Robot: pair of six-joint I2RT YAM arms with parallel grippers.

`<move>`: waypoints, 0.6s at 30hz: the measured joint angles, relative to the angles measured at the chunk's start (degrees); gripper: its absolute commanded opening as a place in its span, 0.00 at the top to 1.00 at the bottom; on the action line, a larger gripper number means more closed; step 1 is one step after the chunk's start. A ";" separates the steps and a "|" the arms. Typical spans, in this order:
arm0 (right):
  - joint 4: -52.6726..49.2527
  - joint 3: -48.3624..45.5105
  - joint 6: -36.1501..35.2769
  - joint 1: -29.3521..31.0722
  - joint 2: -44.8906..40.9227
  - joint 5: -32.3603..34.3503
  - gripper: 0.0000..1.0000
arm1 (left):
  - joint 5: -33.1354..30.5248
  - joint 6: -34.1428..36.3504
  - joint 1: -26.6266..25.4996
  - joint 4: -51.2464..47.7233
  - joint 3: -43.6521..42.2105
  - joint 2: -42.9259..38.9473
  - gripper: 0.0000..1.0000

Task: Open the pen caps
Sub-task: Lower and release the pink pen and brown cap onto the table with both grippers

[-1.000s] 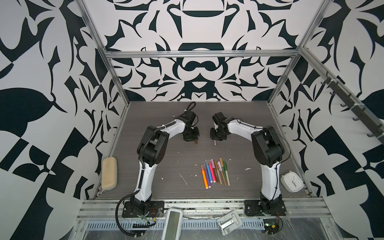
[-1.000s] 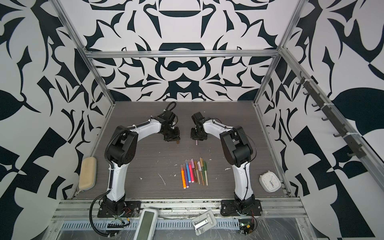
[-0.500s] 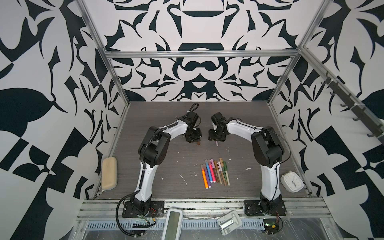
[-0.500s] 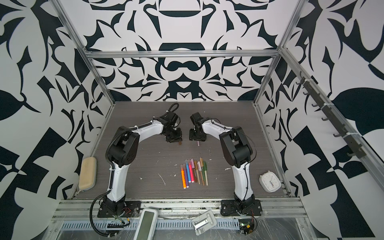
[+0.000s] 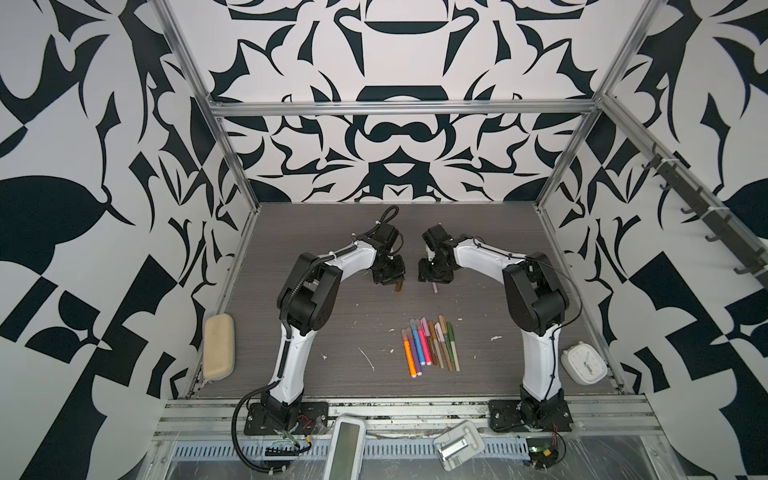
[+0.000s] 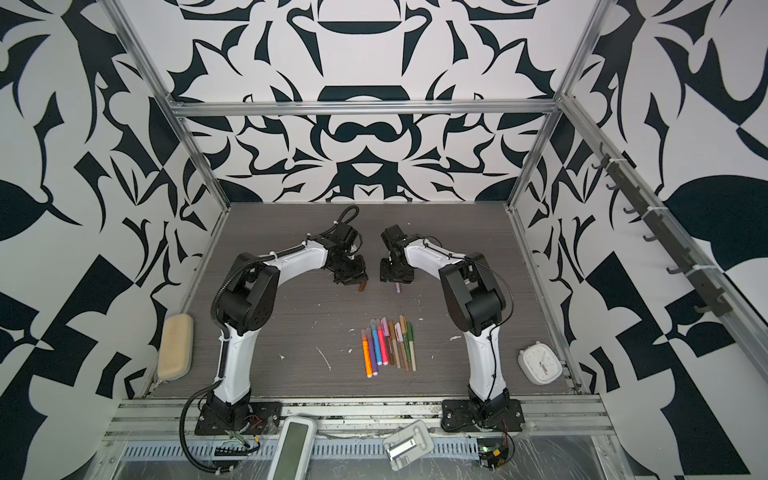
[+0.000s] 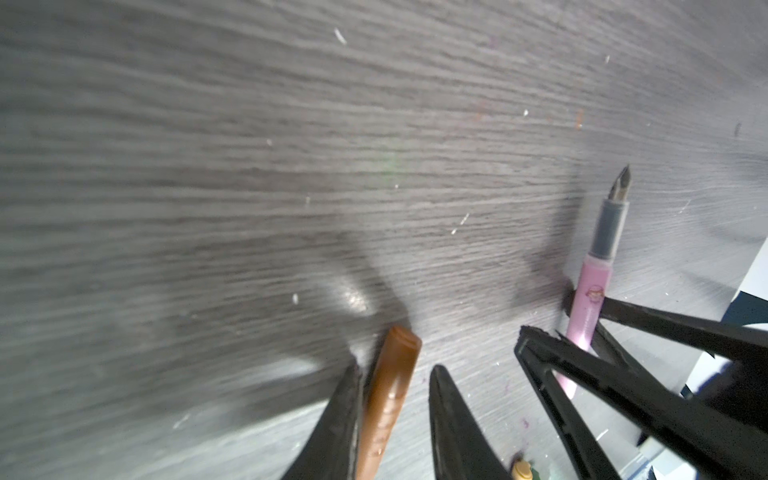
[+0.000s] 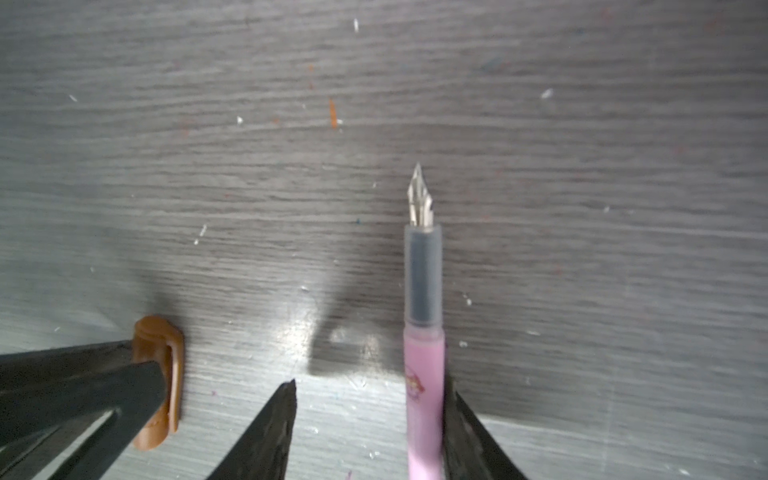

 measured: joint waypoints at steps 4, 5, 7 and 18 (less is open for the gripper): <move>-1.20 -0.02 0.00 0.00 -0.98 0.04 0.44 | -0.09 -0.02 0.00 0.09 -0.37 -0.37 0.69; -1.64 -0.02 0.02 0.00 -1.64 0.09 0.43 | -0.33 -0.02 0.00 -0.07 -0.70 -0.74 0.69; -2.21 -0.02 0.02 0.00 -3.17 0.13 0.43 | -0.74 0.00 0.00 -0.28 -1.62 -1.99 0.67; -3.63 0.33 -0.02 0.61 -4.66 1.16 0.43 | -3.17 1.40 0.00 2.78 -15.04 -25.38 0.62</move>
